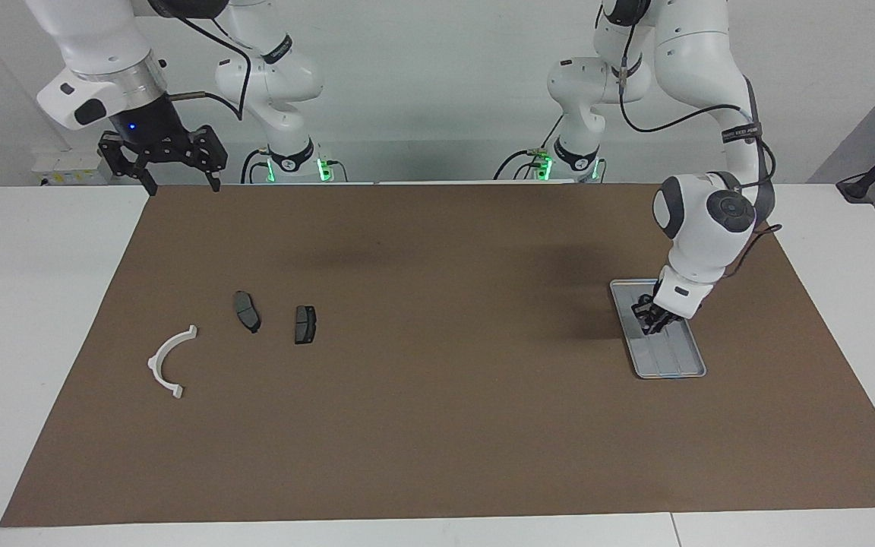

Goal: Pick bearing gear from pile to tray

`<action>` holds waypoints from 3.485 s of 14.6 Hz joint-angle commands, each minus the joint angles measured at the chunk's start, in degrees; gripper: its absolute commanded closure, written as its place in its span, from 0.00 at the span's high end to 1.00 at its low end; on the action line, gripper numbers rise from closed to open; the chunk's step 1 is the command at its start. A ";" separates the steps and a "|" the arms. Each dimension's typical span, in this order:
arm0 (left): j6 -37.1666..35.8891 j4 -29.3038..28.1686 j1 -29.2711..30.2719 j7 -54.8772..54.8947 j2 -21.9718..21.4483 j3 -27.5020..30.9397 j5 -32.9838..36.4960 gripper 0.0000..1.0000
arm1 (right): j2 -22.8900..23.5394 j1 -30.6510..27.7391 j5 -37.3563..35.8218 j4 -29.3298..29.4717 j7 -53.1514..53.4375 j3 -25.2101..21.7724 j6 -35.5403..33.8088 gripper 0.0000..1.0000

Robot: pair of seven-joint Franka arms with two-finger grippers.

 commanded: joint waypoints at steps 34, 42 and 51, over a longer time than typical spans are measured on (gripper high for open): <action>-38.38 16.21 1.75 1.00 -14.99 -1.49 -0.08 1.00 | -1.37 -0.58 1.67 -0.17 1.75 0.55 -0.56 1.00; -38.83 13.14 1.66 0.65 -19.13 -1.58 -1.22 1.00 | -1.72 -0.22 1.75 -0.79 1.66 0.55 -0.56 1.00; -37.35 13.49 2.01 1.27 -19.31 -1.75 -1.31 1.00 | -1.64 -0.31 1.75 -1.49 1.58 0.46 0.06 1.00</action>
